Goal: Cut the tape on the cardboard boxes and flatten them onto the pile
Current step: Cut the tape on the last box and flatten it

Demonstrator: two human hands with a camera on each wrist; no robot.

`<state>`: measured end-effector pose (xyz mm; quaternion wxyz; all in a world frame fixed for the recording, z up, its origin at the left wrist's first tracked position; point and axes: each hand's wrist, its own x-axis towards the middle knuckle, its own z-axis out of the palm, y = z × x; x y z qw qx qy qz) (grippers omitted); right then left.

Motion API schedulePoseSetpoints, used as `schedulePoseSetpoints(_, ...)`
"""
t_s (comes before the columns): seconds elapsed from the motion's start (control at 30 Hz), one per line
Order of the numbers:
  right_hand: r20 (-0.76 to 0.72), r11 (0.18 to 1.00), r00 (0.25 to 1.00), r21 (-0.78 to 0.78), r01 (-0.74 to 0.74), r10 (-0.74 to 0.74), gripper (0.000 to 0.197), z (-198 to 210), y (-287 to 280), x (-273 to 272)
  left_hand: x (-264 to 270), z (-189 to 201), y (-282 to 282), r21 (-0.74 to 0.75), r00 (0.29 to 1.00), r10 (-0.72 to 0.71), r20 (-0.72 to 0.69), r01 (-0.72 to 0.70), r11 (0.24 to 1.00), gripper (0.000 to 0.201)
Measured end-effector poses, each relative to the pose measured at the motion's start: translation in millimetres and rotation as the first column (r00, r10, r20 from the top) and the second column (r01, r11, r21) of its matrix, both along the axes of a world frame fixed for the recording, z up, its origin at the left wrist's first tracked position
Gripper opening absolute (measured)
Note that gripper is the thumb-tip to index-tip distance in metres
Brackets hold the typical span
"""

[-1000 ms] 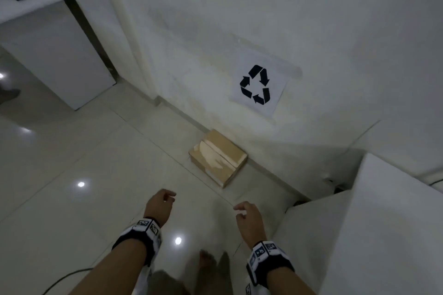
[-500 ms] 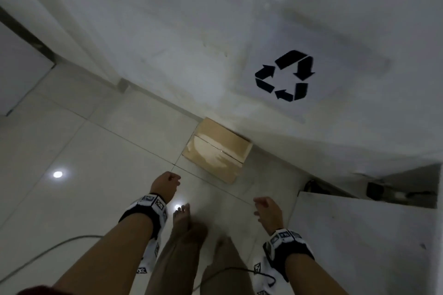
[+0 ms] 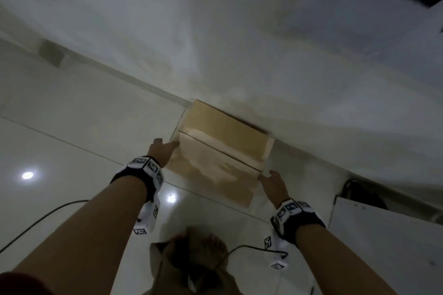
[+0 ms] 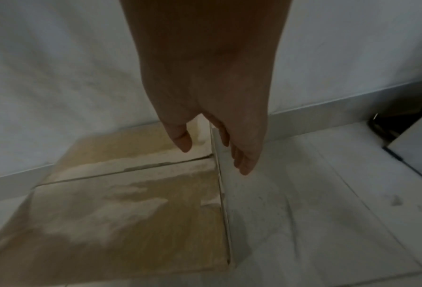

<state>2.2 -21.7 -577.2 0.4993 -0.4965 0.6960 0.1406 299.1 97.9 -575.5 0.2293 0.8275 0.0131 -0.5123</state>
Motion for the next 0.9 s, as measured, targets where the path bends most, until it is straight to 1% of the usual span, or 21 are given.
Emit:
schedulePoseSetpoints(0.07,0.019,0.995,0.996,0.027,0.091,-0.091,0.068,-30.1,-5.4,4.7,2.6,-32.3,-12.1,-0.013,0.998,0.003,-0.064,-0.004,1.0,0.079)
schedulePoseSetpoints(0.1,0.046,0.986,0.986,0.055,0.155,-0.157,0.065,-42.5,-5.9,5.9,2.3,-44.5,-15.3,-0.026,0.995,-0.008,-0.1,0.005,1.0,0.085)
schedulePoseSetpoints(0.13,0.077,0.971,0.97,0.091,0.222,-0.229,0.059,-51.6,-4.5,6.5,1.5,-52.7,-15.9,-0.036,0.992,-0.026,-0.125,0.022,0.999,0.096)
schedulePoseSetpoints(0.17,0.102,0.953,0.952,0.123,0.276,-0.289,0.054,-57.1,-1.6,6.4,0.6,-60.2,-13.0,-0.047,0.991,-0.046,-0.122,0.041,0.998,0.104)
schedulePoseSetpoints(0.2,0.117,0.942,0.939,0.138,0.306,-0.322,0.052,-59.2,2.4,5.0,-0.2,-68.1,-7.3,-0.054,0.993,-0.065,-0.102,0.06,0.997,0.106)
schedulePoseSetpoints(0.23,0.129,0.938,0.933,0.136,0.319,-0.336,0.052,-57.5,6.6,3.0,-2.5,-70.7,-0.2,-0.053,0.993,-0.079,-0.086,0.075,0.996,0.102)
schedulePoseSetpoints(0.3,0.136,0.935,0.926,0.106,0.34,-0.352,0.051,-38.8,16.7,-3.1,-11.1,-63.8,17.9,-0.047,0.994,-0.072,-0.08,0.068,0.997,0.094)
schedulePoseSetpoints(0.33,0.133,0.936,0.927,0.088,0.341,-0.351,0.05,-21.8,21.3,-7.6,-16.4,-54.5,28.1,-0.045,0.996,-0.055,-0.075,0.052,0.998,0.089)
schedulePoseSetpoints(0.37,0.122,0.94,0.933,0.069,0.333,-0.339,0.049,-0.4,26.1,-12.9,-22.5,-37.5,36.6,-0.039,0.996,-0.047,-0.073,0.044,0.998,0.085)
schedulePoseSetpoints(0.4,0.11,0.947,0.941,0.049,0.318,-0.321,0.047,22.2,31.5,-19.5,-30.4,-11.1,42.5,-0.036,0.997,-0.038,-0.064,0.036,0.999,0.079)
schedulePoseSetpoints(0.43,0.102,0.952,0.946,0.031,0.306,-0.307,0.045,45.0,37.2,-27.8,-38.7,23.5,46.4,-0.051,0.998,-0.024,-0.061,0.02,0.999,0.069)
schedulePoseSetpoints(0.5,0.1,0.957,0.953,-0.018,0.29,-0.287,0.044,92.6,48.9,-45.2,-57.2,86.5,53.6,-0.068,0.998,0.029,-0.062,-0.033,0.997,0.042)
schedulePoseSetpoints(0.53,0.111,0.955,0.952,-0.049,0.292,-0.286,0.042,116.4,53.9,-53.5,-65.8,114.1,58.1,-0.065,0.997,0.044,-0.062,-0.048,0.997,0.035)
schedulePoseSetpoints(0.63,0.139,0.947,0.946,-0.099,0.307,-0.292,0.039,194.2,66.4,-75.8,-87.7,193.5,73.7,-0.085,0.997,0.041,-0.06,-0.046,0.995,0.032)
schedulePoseSetpoints(0.8,0.175,0.94,0.938,-0.115,0.322,-0.3,0.039,318.5,80.6,-101.9,-110.5,319.8,85.1,-0.185,0.998,0.062,-0.002,-0.061,0.981,0.039)
schedulePoseSetpoints(0.9,0.207,0.924,0.922,-0.136,0.358,-0.327,0.037,386.0,89.1,-115.3,-120.3,388.8,84.1,-0.26,0.999,0.042,0.02,-0.035,0.965,0.04)
